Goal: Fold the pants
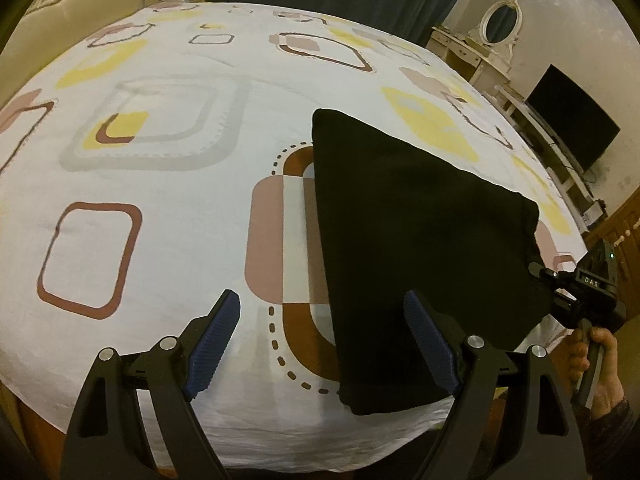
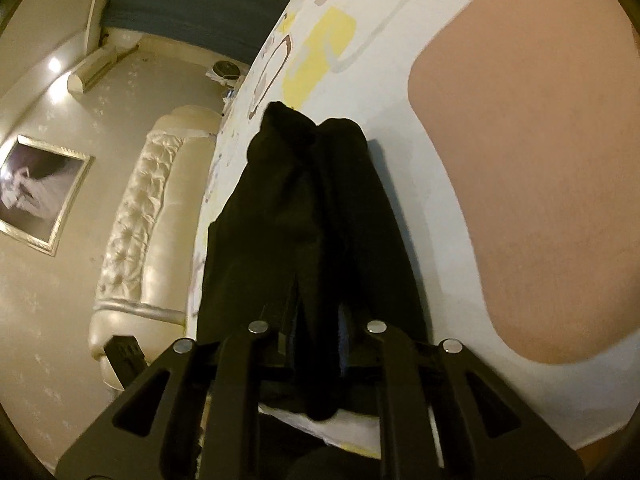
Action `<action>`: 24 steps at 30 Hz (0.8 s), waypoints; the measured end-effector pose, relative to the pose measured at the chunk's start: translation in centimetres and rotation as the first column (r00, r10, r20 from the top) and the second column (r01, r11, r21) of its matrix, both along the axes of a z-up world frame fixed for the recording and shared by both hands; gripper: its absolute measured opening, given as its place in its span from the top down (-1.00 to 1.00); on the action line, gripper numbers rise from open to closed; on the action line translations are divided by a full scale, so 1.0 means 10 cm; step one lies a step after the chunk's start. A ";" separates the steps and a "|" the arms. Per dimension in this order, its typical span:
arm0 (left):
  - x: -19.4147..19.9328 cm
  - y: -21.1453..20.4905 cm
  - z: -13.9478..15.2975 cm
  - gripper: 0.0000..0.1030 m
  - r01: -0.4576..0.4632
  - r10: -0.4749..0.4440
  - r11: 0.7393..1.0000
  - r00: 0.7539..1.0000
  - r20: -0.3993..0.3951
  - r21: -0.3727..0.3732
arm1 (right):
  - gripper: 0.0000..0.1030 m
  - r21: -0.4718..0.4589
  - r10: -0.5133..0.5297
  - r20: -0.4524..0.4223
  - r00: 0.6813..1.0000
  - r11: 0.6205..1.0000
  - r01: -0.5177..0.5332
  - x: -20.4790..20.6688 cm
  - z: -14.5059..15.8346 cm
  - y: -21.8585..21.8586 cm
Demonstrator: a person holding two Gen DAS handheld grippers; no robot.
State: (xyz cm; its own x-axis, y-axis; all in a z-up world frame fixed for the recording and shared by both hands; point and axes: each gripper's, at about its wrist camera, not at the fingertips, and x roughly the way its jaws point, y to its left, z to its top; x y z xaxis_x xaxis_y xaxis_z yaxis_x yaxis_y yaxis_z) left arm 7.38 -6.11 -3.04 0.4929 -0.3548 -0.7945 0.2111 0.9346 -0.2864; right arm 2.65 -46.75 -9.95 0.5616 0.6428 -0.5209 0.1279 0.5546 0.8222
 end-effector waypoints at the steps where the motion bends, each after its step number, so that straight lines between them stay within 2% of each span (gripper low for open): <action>1: 0.01 0.02 0.00 -0.61 0.001 -0.001 1.000 1.000 -0.003 -0.013 | 0.62 -0.013 0.000 0.001 1.000 1.000 0.000 -0.04 0.03 -0.04; 2: 0.02 0.04 -0.01 -0.61 0.000 0.000 1.000 1.000 -0.008 -0.028 | 0.53 -0.024 -0.007 -0.001 1.000 1.000 0.007 -0.09 0.07 -0.08; 4: 0.04 0.08 -0.02 -0.61 -0.003 0.002 0.998 1.000 -0.020 -0.057 | 0.46 -0.038 -0.024 0.000 1.000 0.999 0.024 -0.20 0.14 -0.20; 5: 0.05 0.10 -0.02 -0.61 -0.004 0.002 0.997 1.000 -0.027 -0.079 | 0.26 -0.054 -0.031 0.001 1.000 0.998 0.031 -0.25 0.18 -0.24; 6: 0.06 0.12 -0.03 -0.61 -0.004 -0.001 0.994 0.999 -0.038 -0.109 | -0.15 -0.089 -0.046 0.000 0.999 0.995 0.045 -0.30 0.23 -0.29; 7: 0.07 0.14 -0.04 -0.61 0.001 -0.008 0.990 0.999 -0.048 -0.141 | -0.26 -0.139 -0.067 0.000 0.998 0.988 0.067 -0.38 0.27 -0.34; 8: 0.08 0.14 -0.04 -0.61 0.006 -0.015 0.987 0.998 -0.054 -0.161 | -0.28 -0.174 -0.084 0.020 0.996 0.981 0.086 -0.45 0.34 -0.40; 9: 0.08 0.14 -0.05 -0.61 0.019 -0.031 0.982 0.998 -0.063 -0.186 | -0.29 -0.169 -0.085 0.029 0.996 0.982 0.088 -0.50 0.37 -0.43; 14: 0.10 0.04 -0.17 -0.65 0.063 -0.093 0.966 0.990 -0.110 -0.250 | -0.37 -0.043 -0.080 0.031 0.996 0.996 0.081 -0.54 0.29 -0.45; 17: 0.12 0.01 -0.28 -0.65 0.062 -0.108 0.958 0.982 -0.153 -0.281 | -0.37 -0.038 -0.043 0.012 0.999 0.998 0.044 -0.43 0.21 -0.31; 24: 0.24 0.03 -0.46 -0.65 0.034 -0.152 0.896 0.961 -0.233 -0.444 | -0.40 -0.011 0.019 -0.010 1.000 1.000 -0.019 -0.23 0.11 -0.09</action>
